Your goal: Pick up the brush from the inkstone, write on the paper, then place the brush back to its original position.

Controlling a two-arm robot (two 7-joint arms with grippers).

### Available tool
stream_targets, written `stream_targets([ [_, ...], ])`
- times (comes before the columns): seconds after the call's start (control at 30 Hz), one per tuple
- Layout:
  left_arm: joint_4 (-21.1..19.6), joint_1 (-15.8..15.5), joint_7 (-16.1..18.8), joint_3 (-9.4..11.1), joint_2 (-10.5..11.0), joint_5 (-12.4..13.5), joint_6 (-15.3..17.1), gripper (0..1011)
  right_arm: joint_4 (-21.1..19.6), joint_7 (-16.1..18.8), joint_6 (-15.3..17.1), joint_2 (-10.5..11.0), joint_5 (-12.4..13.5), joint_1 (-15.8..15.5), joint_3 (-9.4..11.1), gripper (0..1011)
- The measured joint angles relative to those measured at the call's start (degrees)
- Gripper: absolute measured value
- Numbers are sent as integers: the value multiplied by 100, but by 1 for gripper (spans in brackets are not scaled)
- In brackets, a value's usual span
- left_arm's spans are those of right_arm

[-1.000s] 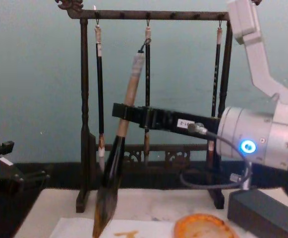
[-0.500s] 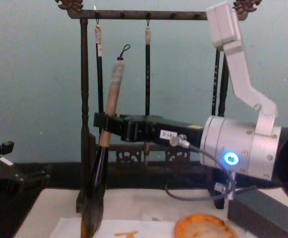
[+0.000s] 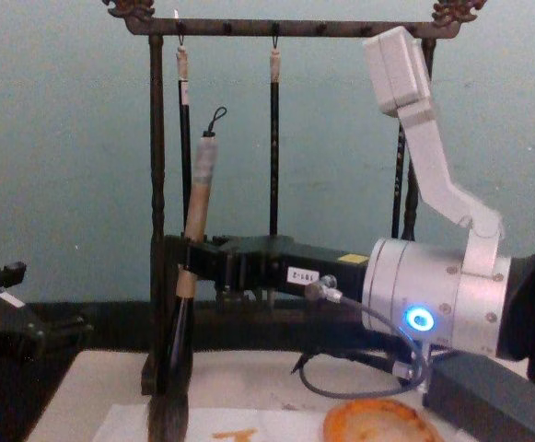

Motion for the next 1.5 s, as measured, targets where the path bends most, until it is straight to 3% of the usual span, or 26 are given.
stream_targets([
  [1.5, 0, 0, 0, 0, 0, 0, 0, 1010, -296, -32, -13, 39, -778, -305, 352, 174],
])
